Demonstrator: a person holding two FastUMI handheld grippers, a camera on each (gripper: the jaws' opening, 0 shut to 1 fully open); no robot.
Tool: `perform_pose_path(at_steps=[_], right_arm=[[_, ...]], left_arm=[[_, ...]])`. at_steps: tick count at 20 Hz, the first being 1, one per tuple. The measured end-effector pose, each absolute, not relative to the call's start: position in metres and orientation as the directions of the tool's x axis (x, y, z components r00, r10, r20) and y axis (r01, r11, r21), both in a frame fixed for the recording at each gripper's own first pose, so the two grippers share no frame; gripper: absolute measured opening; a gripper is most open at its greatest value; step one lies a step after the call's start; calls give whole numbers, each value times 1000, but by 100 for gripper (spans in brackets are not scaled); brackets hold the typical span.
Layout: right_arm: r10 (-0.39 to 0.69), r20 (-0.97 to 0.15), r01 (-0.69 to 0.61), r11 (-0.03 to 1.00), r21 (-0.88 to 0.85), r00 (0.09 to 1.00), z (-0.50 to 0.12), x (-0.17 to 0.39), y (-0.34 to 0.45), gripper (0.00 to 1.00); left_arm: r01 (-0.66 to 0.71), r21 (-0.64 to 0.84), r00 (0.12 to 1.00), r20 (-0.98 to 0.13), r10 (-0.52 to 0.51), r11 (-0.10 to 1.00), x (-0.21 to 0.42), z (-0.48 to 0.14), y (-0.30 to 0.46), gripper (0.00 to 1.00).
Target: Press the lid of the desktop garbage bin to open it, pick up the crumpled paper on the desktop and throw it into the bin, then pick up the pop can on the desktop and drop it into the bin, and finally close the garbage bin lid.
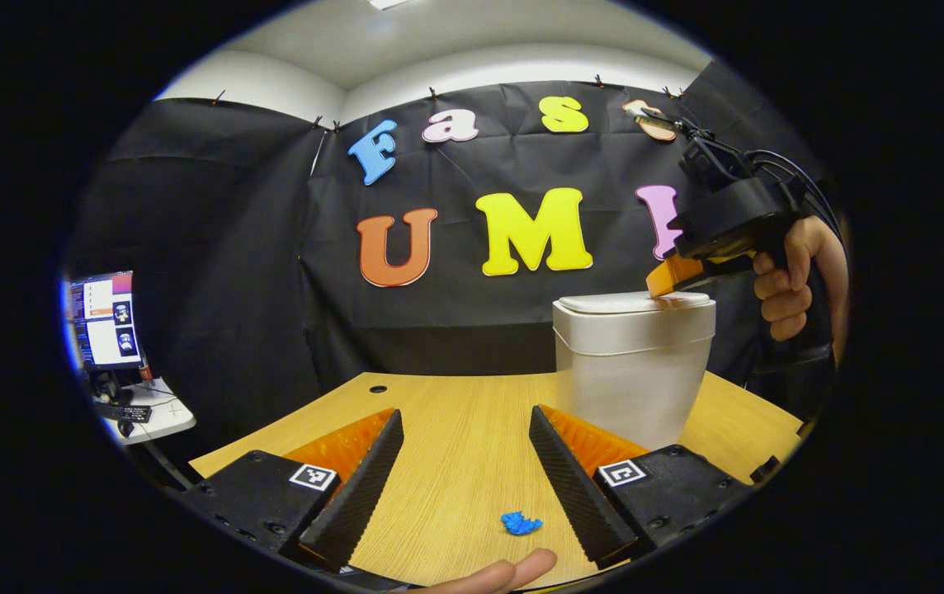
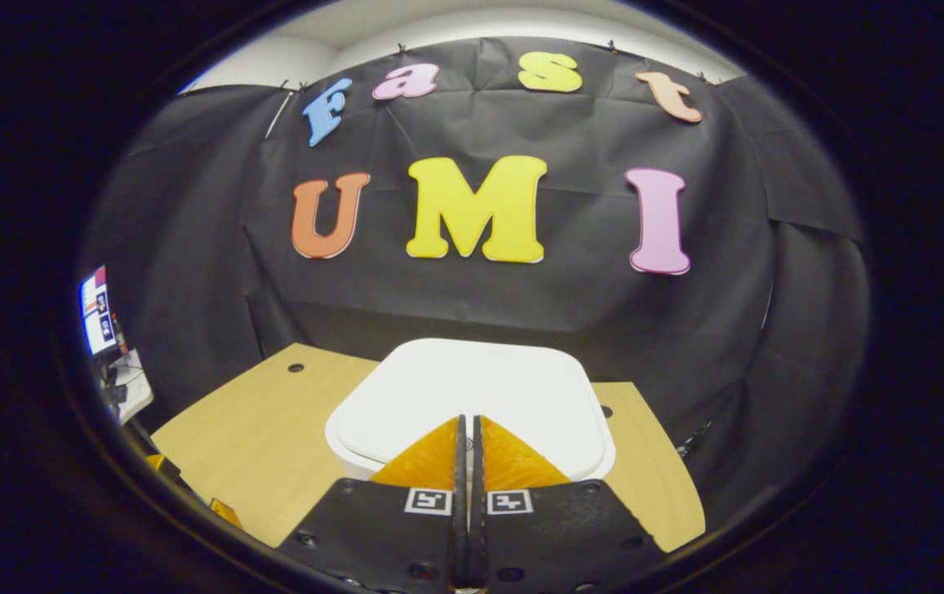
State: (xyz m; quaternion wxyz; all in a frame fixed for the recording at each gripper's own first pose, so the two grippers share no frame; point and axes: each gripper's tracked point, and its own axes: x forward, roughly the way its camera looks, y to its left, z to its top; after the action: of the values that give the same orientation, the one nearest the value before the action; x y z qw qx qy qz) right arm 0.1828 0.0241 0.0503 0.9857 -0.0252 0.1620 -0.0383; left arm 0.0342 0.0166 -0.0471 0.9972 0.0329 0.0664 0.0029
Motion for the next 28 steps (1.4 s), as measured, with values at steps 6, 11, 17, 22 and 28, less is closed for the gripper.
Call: perform_pose_path(at_steps=[6, 11, 17, 22, 28], right_arm=[[-11, -140, 8, 1000, -22, 990, 76, 141, 45, 52], [33, -57, -35, 999, -37, 998, 79, 95, 51, 97], [19, -76, -23, 999, -44, 997, 40, 50, 19, 95], [20, -108, -24, 999, -30, 994, -1, 29, -2, 95], [26, -190, -19, 999, 39, 981, -39, 43, -10, 95]], left_arm=[[-21, 46, 990, -140, 27, 999, 37, -47, 31, 99], [-10, 8, 986, -164, 11, 1000, 43, -55, 30, 99], [83, -31, 962, -257, -88, 996, 45, -86, 13, 99], [166, -48, 896, -410, -171, 985, 46, -147, 1, 99], [258, -3, 818, -531, -220, 966, 43, -208, -20, 99]])
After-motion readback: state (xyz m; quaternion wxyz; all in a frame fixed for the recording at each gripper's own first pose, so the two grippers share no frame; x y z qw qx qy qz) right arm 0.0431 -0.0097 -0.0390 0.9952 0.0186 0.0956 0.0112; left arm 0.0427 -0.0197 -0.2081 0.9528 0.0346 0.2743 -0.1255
